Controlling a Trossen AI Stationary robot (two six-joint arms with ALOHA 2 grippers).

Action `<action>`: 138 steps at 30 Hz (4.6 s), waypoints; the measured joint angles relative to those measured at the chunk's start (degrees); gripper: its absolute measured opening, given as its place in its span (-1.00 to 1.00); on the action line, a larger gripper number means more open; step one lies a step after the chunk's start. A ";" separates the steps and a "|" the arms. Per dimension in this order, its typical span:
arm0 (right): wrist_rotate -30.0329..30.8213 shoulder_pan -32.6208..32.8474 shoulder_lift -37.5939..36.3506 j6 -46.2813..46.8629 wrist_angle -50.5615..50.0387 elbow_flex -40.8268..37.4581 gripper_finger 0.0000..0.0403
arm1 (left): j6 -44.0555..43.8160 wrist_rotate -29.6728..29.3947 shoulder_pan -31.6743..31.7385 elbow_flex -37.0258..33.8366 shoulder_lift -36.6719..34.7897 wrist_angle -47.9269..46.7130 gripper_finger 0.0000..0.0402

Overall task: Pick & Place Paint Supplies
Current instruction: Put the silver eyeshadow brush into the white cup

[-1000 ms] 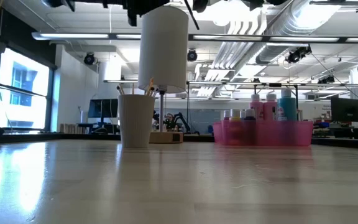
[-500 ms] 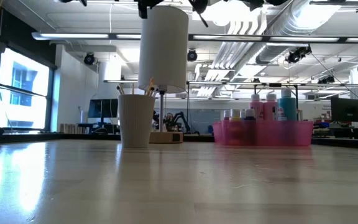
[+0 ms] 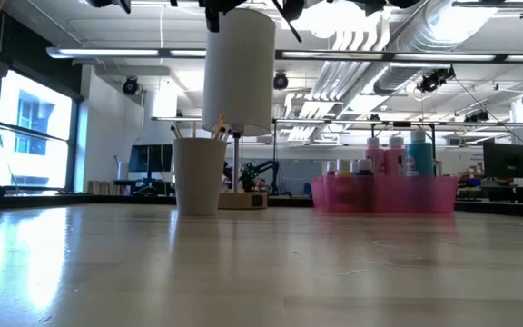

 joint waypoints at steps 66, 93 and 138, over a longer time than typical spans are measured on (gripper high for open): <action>2.99 -6.21 -13.19 -1.58 -17.77 0.00 -0.18 | -0.02 -10.02 0.02 -0.07 -9.61 -17.56 -0.91; 7.53 -8.17 -18.05 -3.05 -25.87 0.00 -0.21 | -15.45 -18.46 -0.02 -0.04 -15.41 -47.34 -0.91; 7.52 -8.17 -18.01 -4.79 -25.94 -0.04 -0.21 | -22.99 -14.93 -0.87 -0.04 -1.92 -53.40 -0.92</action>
